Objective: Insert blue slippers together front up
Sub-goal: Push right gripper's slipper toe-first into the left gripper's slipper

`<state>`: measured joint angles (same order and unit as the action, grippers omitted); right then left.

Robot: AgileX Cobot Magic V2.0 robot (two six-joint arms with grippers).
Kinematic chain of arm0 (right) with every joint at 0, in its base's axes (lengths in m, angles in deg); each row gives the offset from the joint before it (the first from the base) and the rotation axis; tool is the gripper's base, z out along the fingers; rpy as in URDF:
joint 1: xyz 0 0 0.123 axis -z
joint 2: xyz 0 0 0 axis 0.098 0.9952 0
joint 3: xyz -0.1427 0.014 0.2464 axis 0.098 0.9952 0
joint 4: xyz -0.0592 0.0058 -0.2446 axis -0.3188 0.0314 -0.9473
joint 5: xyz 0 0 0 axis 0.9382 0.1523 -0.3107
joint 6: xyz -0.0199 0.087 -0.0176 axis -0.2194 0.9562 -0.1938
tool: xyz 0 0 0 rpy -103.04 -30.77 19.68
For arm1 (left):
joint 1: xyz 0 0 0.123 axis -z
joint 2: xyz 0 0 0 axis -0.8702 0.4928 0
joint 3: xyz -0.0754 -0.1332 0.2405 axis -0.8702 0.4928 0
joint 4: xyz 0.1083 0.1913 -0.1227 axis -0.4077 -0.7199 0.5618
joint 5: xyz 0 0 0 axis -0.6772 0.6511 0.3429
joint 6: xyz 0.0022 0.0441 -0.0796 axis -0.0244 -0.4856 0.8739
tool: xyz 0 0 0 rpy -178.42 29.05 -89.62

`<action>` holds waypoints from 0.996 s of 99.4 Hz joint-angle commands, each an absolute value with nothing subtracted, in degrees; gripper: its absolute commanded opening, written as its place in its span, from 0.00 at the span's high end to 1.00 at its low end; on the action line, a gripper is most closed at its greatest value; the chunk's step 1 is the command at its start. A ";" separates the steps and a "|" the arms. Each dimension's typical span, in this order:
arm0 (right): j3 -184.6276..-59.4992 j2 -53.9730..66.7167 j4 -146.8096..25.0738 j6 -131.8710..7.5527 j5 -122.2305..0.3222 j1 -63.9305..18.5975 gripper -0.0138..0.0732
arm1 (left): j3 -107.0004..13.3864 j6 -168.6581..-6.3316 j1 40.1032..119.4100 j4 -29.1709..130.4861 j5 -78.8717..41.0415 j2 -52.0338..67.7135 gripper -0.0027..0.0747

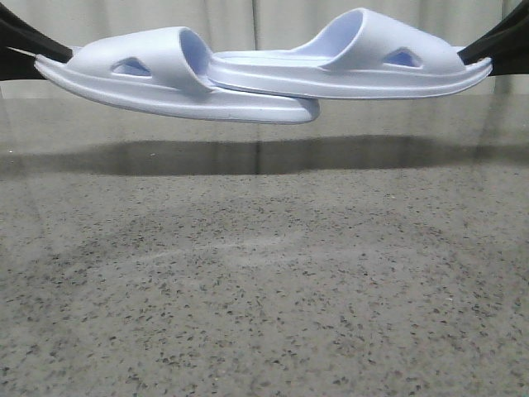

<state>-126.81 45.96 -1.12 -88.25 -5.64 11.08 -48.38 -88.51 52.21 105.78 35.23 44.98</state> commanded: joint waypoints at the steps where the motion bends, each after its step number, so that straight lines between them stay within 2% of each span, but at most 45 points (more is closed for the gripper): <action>1: -128.67 44.77 3.26 -89.77 -1.04 9.79 0.96 | -50.03 -87.90 52.97 111.16 40.92 42.92 0.94; 50: -128.90 48.34 7.86 -91.61 -3.82 -1.76 0.96 | -50.03 -87.90 56.09 112.77 40.92 42.92 0.94; 76: -133.65 50.99 8.24 -91.61 -4.13 -7.83 0.96 | -50.03 -87.90 56.67 112.77 40.92 42.92 0.94; 99: -134.18 51.10 7.81 -91.50 -5.86 -8.06 0.96 | -50.03 -87.90 56.45 111.96 40.92 42.92 0.95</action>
